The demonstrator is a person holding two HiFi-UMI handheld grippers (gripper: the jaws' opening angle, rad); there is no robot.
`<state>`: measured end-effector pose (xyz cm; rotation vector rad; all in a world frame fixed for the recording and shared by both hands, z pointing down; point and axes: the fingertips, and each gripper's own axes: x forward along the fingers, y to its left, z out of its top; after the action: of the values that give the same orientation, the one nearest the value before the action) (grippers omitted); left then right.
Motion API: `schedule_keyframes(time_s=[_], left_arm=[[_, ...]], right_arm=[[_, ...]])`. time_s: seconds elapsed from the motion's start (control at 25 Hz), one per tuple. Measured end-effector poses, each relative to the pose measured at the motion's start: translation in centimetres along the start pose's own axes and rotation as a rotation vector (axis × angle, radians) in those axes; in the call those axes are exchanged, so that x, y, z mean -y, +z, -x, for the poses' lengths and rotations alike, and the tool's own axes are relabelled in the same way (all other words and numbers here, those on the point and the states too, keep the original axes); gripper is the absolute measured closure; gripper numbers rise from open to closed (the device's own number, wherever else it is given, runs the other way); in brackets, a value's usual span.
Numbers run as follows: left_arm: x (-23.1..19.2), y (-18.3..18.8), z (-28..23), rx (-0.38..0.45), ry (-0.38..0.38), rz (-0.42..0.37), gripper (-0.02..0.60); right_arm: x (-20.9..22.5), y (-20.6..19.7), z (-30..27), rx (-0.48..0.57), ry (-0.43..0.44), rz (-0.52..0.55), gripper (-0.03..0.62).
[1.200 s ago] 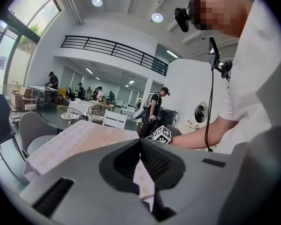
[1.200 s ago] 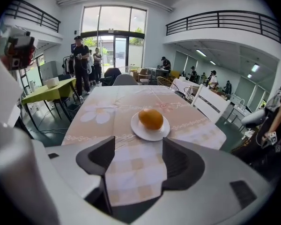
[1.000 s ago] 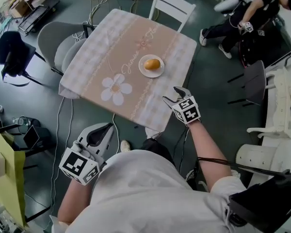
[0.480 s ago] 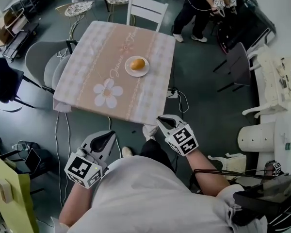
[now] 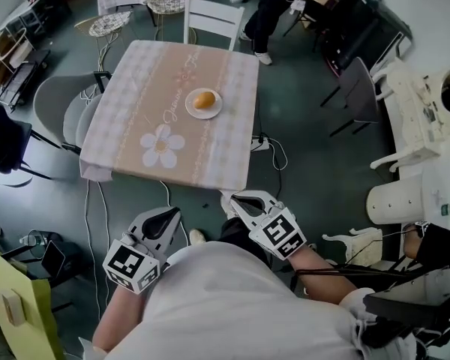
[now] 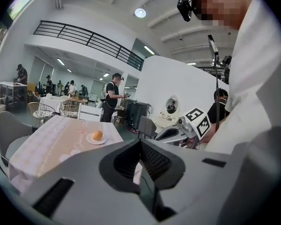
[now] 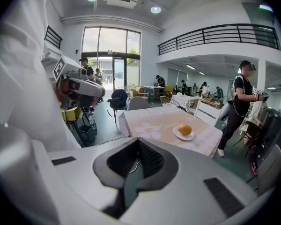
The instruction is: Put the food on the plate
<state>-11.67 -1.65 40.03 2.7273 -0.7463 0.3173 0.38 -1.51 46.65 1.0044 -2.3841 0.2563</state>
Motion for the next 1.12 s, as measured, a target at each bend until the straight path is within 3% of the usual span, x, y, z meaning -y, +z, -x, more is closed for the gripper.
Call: schedule_keyframes(time_s=[0.52, 1.12], left_arm=[[0.2, -0.8, 0.6, -0.007, 0.002, 0.009, 0.571], [0.4, -1.2, -0.4, -0.013, 0.005, 0.033, 0.572]], right_arm=[[-3.1, 2.7, -0.2, 0.04, 0.057, 0.075, 0.582], [-3.0, 1.8, 0.0, 0.026, 0.067, 0.089, 0.582]])
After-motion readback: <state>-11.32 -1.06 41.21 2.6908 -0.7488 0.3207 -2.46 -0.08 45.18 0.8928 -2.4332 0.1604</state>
